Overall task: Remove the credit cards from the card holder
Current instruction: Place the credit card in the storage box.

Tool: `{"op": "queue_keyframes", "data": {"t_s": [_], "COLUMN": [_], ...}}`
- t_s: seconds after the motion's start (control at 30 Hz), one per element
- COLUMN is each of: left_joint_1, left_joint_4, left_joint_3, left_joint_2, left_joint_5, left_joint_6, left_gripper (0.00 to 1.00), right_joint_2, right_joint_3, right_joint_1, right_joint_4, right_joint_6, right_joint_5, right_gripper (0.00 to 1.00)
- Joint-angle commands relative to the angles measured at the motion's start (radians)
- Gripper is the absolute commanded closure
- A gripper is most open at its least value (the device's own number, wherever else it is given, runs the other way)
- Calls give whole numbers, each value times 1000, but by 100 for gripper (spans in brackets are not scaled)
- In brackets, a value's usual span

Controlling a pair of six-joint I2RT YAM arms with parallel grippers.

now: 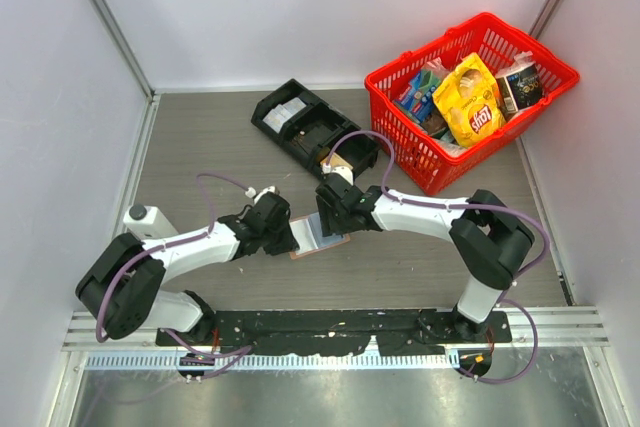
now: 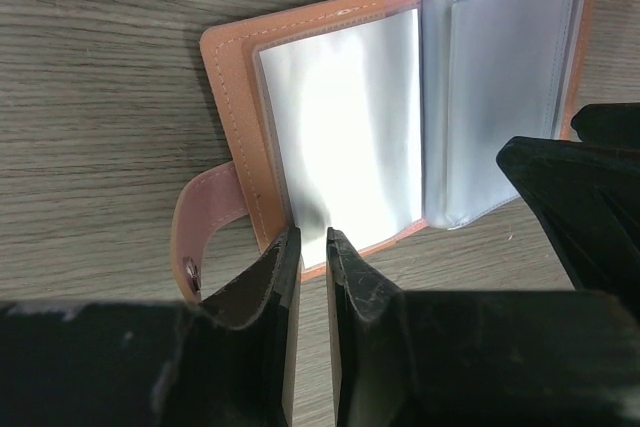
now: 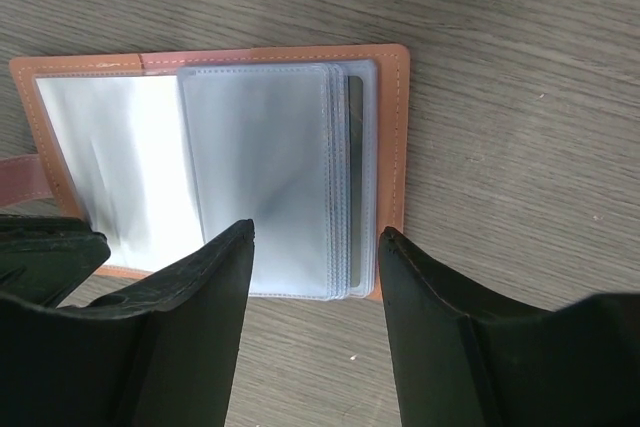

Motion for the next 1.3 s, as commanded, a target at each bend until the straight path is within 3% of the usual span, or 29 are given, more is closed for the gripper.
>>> {"op": "queue_keyframes", "data": {"t_s": [0.0,0.3,1.27], "left_joint_1": [-4,-2,-4], "left_joint_4": [21,25,71], "left_joint_3": [-36,-40,-65], "left_joint_2": [13,9,15], "left_joint_5": [-11,-9,14], "left_joint_6": [-17,-21,-41], "left_gripper": [81,81,83], "right_joint_2": [-62,-42,-13], "right_joint_3": [7,-7,-22], "right_joint_1": [4,5,14], "right_joint_4": [40,65,80], "right_joint_6": [13,10,-9], "right_joint_5": [29,11,-44], "right_gripper": [42,52,58]}}
